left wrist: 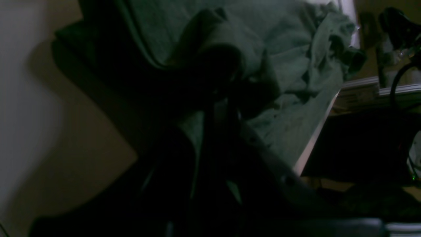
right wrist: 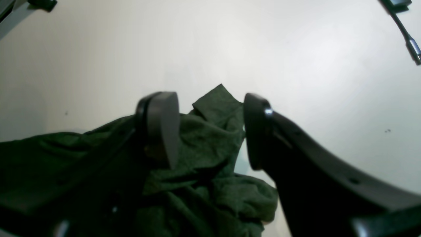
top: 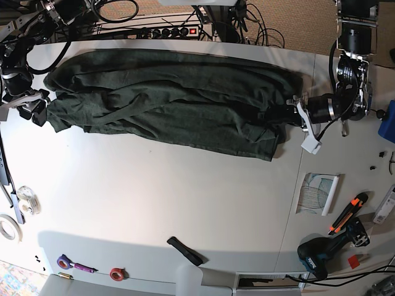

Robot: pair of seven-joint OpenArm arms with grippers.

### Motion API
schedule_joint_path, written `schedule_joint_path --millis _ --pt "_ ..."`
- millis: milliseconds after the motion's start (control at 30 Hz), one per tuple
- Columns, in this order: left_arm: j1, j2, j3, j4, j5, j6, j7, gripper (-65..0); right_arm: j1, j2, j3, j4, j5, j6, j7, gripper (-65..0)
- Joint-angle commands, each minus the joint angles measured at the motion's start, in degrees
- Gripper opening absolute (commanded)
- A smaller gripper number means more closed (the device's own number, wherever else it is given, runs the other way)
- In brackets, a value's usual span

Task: Layout the t-shirt on the table in an organized manner, then fold the t-shirt properly
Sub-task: 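Grasp the shirt end with the left gripper and fold it toward the right gripper, then release the folded end with the left gripper and lift away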

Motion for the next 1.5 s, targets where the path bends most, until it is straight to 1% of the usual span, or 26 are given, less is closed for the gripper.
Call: schedule_joint_path --millis 0,67,133,200,267,367,467,533,633,767,833,900,1000,1133,1267,1467 --pt "1.0 -0.2 0.4 -0.9 -0.2 1.5 3.0 -65.0 0.3 1.1 0.2 0.9 1.1 0.2 1.3 -33.9" --pt "0.2 -0.2 0.4 -0.2 -3.7 -1.3 5.1 -65.0 0.3 1.1 0.2 0.9 1.1 0.2 1.3 -33.9" --pt "-0.3 -0.1 0.2 2.0 -8.4 -3.8 8.5 -65.0 0.3 1.1 0.2 0.9 1.1 0.2 1.3 -33.9" --pt "-0.3 0.2 0.0 5.6 -12.7 -3.8 11.1 -65.0 0.3 1.1 0.2 0.9 1.1 0.2 1.3 -33.9" --pt "-0.3 1.1 0.1 9.5 -14.2 -3.8 12.3 -65.0 0.3 1.1 0.2 0.9 1.1 0.2 1.4 -33.9" --pt "-0.3 4.6 0.1 14.5 -14.2 -3.8 12.4 -65.0 0.3 1.1 0.2 0.9 1.1 0.2 1.4 -33.9" --pt "-0.7 9.2 0.1 17.6 -14.1 -3.8 12.4 -65.0 0.3 1.1 0.2 0.9 1.1 0.2 1.4 -33.9" --pt "-1.2 12.0 0.3 17.8 -11.8 -3.8 12.4 -65.0 0.3 1.1 0.2 0.9 1.1 0.2 1.3 -33.9" --pt "-1.6 14.2 3.7 17.7 -7.8 -3.8 9.8 -65.0 0.3 1.1 0.2 0.9 1.1 0.2 1.3 -33.9" --pt "-1.7 15.4 10.9 17.7 1.3 -3.8 1.8 -65.0 0.3 1.1 0.2 0.9 1.1 0.2 1.3 -33.9" --pt "-2.2 16.0 14.3 17.7 5.5 -3.8 -1.3 -65.0 0.3 1.1 0.2 0.9 1.1 0.2 1.3 -33.9" --pt "-2.8 16.8 17.3 17.7 8.9 -3.8 -2.4 -65.0 0.3 1.1 0.2 0.9 1.1 0.2 1.3 -33.9" --pt "-3.7 18.6 20.5 17.7 13.1 -2.2 -4.2 -65.0 0.3 1.1 0.2 0.9 1.1 0.2 1.3 -33.9" --pt "-4.0 21.5 22.3 17.6 19.2 -2.2 -6.1 -65.0 0.3 1.1 0.2 0.9 1.1 0.2 1.2 -33.9" --pt "-3.9 23.5 22.2 17.4 22.3 -2.2 -6.2 -65.0 0.3 1.0 0.2 0.9 1.1 0.2 1.2 -33.9" --pt "-3.9 23.6 22.2 17.4 22.6 -2.2 -6.3 -65.0 0.3 1.0 0.2 0.9 1.1 0.2 1.2 -33.9"
